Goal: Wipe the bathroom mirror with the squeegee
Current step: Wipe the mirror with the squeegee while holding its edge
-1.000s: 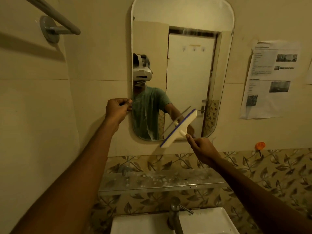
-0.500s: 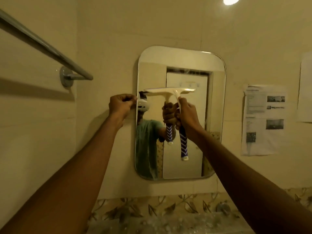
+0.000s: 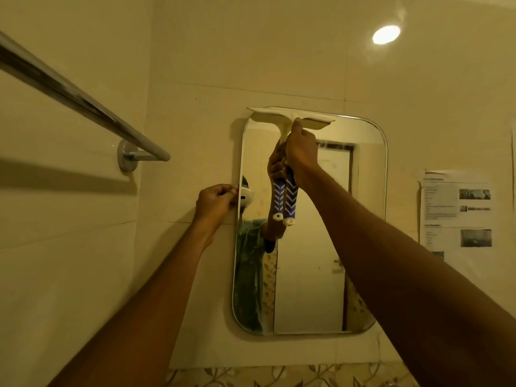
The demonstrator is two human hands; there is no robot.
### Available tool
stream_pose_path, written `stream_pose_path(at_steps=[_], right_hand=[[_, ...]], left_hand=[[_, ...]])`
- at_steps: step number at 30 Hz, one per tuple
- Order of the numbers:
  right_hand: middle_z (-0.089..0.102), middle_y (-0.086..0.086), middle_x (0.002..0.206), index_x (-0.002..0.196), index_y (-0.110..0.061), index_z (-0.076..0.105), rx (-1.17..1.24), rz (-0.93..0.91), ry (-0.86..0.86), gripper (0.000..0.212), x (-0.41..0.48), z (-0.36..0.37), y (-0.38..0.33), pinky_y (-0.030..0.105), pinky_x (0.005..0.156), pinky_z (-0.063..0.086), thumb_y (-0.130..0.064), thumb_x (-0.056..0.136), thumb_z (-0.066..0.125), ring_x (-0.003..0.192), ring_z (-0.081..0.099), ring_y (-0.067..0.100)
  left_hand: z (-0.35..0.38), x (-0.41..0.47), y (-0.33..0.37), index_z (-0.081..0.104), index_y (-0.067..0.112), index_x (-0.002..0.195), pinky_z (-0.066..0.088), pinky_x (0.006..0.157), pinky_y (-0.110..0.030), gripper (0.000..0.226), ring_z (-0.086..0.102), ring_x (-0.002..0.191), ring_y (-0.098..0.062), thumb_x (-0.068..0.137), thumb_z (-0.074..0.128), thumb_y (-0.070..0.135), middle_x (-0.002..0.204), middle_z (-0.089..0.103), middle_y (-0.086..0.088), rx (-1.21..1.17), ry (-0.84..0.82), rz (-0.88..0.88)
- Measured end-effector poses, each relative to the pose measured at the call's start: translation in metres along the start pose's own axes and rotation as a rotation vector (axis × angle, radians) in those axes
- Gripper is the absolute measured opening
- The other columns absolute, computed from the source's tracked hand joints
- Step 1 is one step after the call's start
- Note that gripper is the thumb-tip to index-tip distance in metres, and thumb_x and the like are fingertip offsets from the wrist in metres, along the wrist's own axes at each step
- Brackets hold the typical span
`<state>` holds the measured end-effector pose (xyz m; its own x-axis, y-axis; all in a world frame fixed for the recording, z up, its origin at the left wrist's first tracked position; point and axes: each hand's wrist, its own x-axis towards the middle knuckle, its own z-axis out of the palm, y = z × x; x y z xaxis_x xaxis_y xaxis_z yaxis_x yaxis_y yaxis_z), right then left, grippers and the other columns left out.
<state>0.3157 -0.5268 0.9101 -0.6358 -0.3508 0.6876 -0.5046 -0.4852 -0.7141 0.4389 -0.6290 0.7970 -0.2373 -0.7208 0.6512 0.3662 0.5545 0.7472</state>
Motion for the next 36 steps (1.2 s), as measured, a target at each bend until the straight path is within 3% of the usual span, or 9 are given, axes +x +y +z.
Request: stream_pose_path(at_steps=[3, 7, 10, 16, 22, 26, 30, 33, 36], right_hand=[[0.059, 0.013, 0.068, 0.08, -0.008, 0.055, 0.007, 0.025, -0.006, 0.06, 0.001, 0.005, 0.003, 0.035, 0.06, 0.047, -0.054, 0.102, 0.024, 0.052, 0.054, 0.02], [0.052, 0.011, 0.057, 0.081, -0.007, 0.052, 0.035, 0.03, -0.116, 0.062, -0.023, 0.005, 0.019, 0.028, 0.045, 0.042, -0.058, 0.101, 0.023, 0.04, 0.047, 0.018], [0.053, 0.015, 0.068, 0.084, -0.007, 0.054, 0.037, 0.027, -0.164, 0.063, -0.052, 0.002, 0.053, 0.034, 0.051, 0.043, -0.06, 0.1, 0.025, 0.049, 0.047, 0.022], [0.059, 0.013, 0.071, 0.091, 0.004, 0.061, 0.025, 0.046, -0.176, 0.074, -0.105, -0.011, 0.11, 0.04, 0.061, 0.042, -0.061, 0.099, 0.026, 0.061, 0.05, 0.027], [0.057, 0.01, 0.066, 0.085, -0.01, 0.062, 0.027, 0.051, -0.111, 0.097, -0.127, -0.004, 0.137, 0.041, 0.06, 0.043, -0.096, 0.067, 0.024, 0.058, 0.05, 0.027], [0.057, 0.01, 0.067, 0.087, -0.007, 0.062, 0.032, 0.041, -0.112, 0.094, -0.129, -0.005, 0.134, 0.041, 0.06, 0.043, -0.091, 0.074, 0.023, 0.058, 0.05, 0.027], [0.058, 0.012, 0.07, 0.085, -0.002, 0.063, 0.078, 0.047, -0.116, 0.076, -0.106, -0.009, 0.109, 0.041, 0.062, 0.042, -0.068, 0.094, 0.026, 0.061, 0.05, 0.026], [0.059, 0.009, 0.066, 0.074, -0.013, 0.061, 0.038, 0.035, -0.112, 0.073, -0.09, -0.007, 0.091, 0.039, 0.062, 0.043, -0.076, 0.083, 0.025, 0.058, 0.053, 0.024], [0.058, 0.009, 0.065, 0.076, -0.013, 0.061, -0.002, 0.043, -0.132, 0.067, -0.1, -0.01, 0.102, 0.038, 0.061, 0.042, -0.066, 0.096, 0.025, 0.056, 0.052, 0.021]], left_hand=[[0.001, -0.003, 0.005, 0.066, 0.001, 0.107, 0.054, 0.076, -0.024, 0.03, 0.066, 0.091, -0.023, 0.097, 0.041, 0.015, 0.105, 0.069, -0.017, -0.109, -0.019, -0.065], [-0.001, -0.004, 0.01, 0.065, 0.007, 0.092, 0.05, 0.078, -0.029, 0.049, 0.064, 0.083, -0.02, 0.1, 0.021, 0.028, 0.093, 0.069, -0.014, -0.185, -0.042, -0.109], [0.0, -0.003, 0.014, 0.066, 0.007, 0.085, 0.048, 0.075, -0.031, 0.061, 0.062, 0.078, -0.022, 0.1, 0.015, 0.037, 0.083, 0.067, -0.012, -0.259, -0.027, -0.159], [-0.003, -0.001, 0.015, 0.068, 0.005, 0.087, 0.048, 0.079, -0.034, 0.07, 0.063, 0.081, -0.025, 0.099, 0.012, 0.045, 0.086, 0.069, -0.014, -0.277, -0.048, -0.194], [-0.003, -0.003, 0.017, 0.065, 0.007, 0.082, 0.05, 0.073, -0.029, 0.058, 0.064, 0.082, -0.023, 0.101, 0.023, 0.042, 0.085, 0.068, -0.011, -0.185, -0.054, -0.164], [-0.006, -0.002, 0.018, 0.066, 0.009, 0.083, 0.051, 0.08, -0.031, 0.06, 0.066, 0.086, -0.022, 0.101, 0.023, 0.046, 0.086, 0.07, -0.01, -0.14, -0.076, -0.174], [-0.01, 0.001, 0.017, 0.069, 0.013, 0.087, 0.049, 0.09, -0.035, 0.065, 0.067, 0.088, -0.021, 0.1, 0.019, 0.052, 0.09, 0.072, -0.008, -0.13, -0.115, -0.197], [-0.008, -0.001, 0.016, 0.069, 0.013, 0.091, 0.049, 0.087, -0.033, 0.068, 0.066, 0.086, -0.019, 0.099, 0.017, 0.056, 0.091, 0.071, -0.007, -0.137, -0.102, -0.19], [-0.006, -0.002, 0.017, 0.068, 0.008, 0.098, 0.05, 0.08, -0.03, 0.072, 0.066, 0.085, -0.019, 0.098, 0.017, 0.059, 0.091, 0.071, -0.009, -0.173, -0.091, -0.196]])
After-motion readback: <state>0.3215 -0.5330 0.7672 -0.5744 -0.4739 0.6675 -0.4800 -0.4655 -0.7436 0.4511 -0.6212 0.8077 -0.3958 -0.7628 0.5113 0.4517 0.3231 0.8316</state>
